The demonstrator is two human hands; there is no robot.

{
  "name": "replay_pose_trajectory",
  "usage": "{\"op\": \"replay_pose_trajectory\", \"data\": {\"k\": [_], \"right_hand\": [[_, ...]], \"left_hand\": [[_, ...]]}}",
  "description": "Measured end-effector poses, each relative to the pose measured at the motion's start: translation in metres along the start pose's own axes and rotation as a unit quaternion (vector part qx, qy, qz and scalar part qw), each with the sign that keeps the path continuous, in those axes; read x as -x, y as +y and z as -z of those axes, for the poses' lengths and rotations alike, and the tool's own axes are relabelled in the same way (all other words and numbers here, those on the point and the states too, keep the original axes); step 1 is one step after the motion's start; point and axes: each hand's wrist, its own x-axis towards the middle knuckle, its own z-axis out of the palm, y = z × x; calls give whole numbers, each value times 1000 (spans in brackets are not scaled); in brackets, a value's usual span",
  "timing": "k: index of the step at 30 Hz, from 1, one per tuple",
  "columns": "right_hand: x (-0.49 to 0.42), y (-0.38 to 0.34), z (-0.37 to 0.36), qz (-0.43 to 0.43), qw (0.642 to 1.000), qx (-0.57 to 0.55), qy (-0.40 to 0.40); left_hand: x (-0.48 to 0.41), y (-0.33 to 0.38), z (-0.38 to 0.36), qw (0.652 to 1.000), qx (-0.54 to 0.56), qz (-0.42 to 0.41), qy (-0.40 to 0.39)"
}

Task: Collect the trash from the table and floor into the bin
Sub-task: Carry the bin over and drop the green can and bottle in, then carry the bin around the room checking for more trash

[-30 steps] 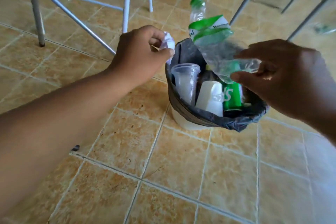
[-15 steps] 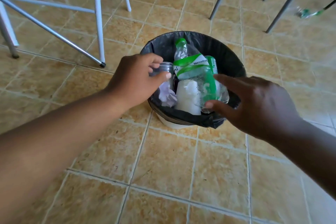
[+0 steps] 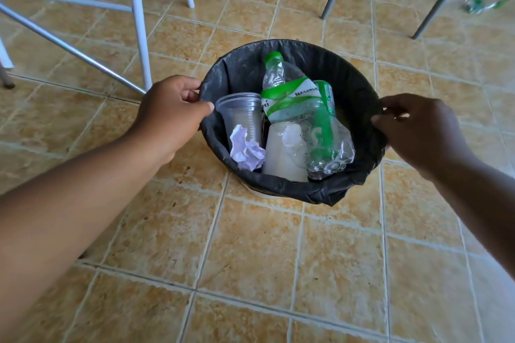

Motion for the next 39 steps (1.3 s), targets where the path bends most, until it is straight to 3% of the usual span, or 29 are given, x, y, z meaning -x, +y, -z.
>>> {"op": "replay_pose_trajectory", "data": {"k": [5, 10, 14, 19, 24, 31, 39], "right_hand": [[-14, 3, -8, -108, 964, -234, -68], [-4, -11, 7, -98, 960, -248, -91], [20, -36, 59, -119, 955, -260, -79], [59, -84, 169, -186, 946, -259, -64], [74, -141, 324, -215, 941, -240, -105], [59, -214, 518, -170, 957, -195, -132], [-6, -257, 613, -112, 972, -185, -95]], "left_hand": [[-15, -1, -6, 995, 57, 79, -8], [3, 17, 8, 991, 70, 110, -11], [46, 66, 40, 995, 36, 95, -24], [106, 170, 85, 992, -3, 124, 6], [168, 310, 140, 984, -33, 176, -18], [217, 500, 189, 982, -42, 183, -12], [192, 629, 205, 991, -32, 133, -4]]}}
